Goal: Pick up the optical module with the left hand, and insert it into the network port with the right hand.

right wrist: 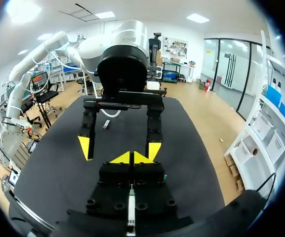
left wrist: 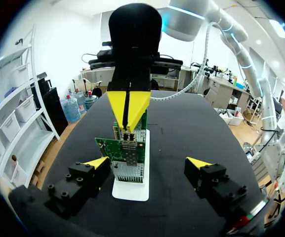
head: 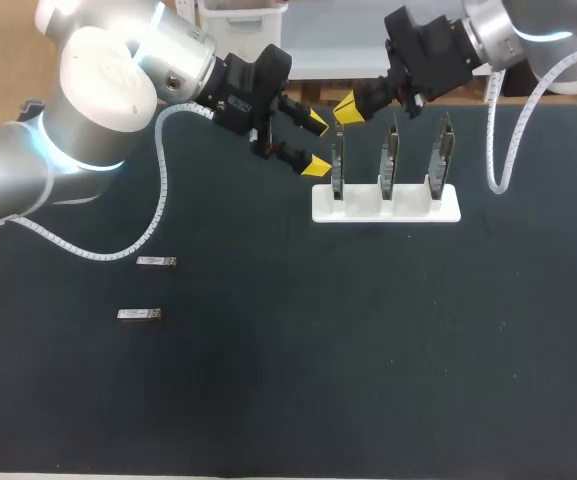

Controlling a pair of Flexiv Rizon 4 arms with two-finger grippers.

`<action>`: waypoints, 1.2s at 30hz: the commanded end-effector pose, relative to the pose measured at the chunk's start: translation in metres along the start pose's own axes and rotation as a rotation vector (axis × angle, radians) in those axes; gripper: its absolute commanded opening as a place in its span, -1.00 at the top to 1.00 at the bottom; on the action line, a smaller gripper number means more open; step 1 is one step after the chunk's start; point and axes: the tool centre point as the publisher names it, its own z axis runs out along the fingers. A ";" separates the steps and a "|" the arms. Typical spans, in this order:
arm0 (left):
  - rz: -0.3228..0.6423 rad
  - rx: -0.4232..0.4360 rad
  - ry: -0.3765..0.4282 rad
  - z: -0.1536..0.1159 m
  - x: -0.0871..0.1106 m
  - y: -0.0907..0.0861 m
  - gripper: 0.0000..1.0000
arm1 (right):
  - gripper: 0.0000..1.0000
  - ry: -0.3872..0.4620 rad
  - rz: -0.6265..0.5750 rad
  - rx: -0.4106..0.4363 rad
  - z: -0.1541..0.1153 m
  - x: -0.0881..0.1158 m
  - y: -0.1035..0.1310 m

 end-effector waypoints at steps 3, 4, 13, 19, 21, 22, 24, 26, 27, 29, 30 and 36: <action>0.000 0.008 0.004 0.000 -0.001 0.004 -1.00 | 1.00 0.005 0.003 -0.003 0.001 0.002 -0.001; 0.000 0.008 0.004 0.000 -0.001 0.004 -1.00 | 1.00 0.007 0.005 -0.003 0.001 0.002 -0.002; 0.000 0.008 0.004 0.000 -0.001 0.004 -1.00 | 1.00 0.014 0.013 -0.009 0.002 0.005 -0.003; 0.000 0.008 0.004 0.000 -0.001 0.004 -1.00 | 1.00 0.023 0.020 -0.018 0.005 0.008 0.000; 0.000 0.008 0.004 0.000 -0.001 0.004 -1.00 | 1.00 0.025 0.022 -0.021 0.006 0.009 0.001; 0.000 0.008 0.004 0.000 -0.001 0.004 -1.00 | 1.00 0.026 0.022 -0.022 0.006 0.010 0.001; 0.000 0.008 0.004 0.000 -0.001 0.004 -1.00 | 1.00 0.028 0.025 -0.023 0.006 0.010 0.001; 0.000 0.008 0.004 0.000 -0.001 0.004 -1.00 | 1.00 0.030 0.026 -0.023 0.007 0.010 0.002; 0.000 0.008 0.004 0.000 -0.001 0.004 -1.00 | 1.00 0.029 0.027 -0.023 0.007 0.010 0.002; 0.000 0.008 0.004 0.000 -0.001 0.004 -1.00 | 1.00 0.030 0.027 -0.023 0.008 0.011 0.002; 0.000 0.008 0.004 0.000 -0.001 0.004 -1.00 | 1.00 0.031 0.027 -0.023 0.008 0.011 0.002; 0.000 0.008 0.004 0.000 -0.001 0.004 -1.00 | 1.00 0.039 0.032 -0.021 0.009 0.015 0.002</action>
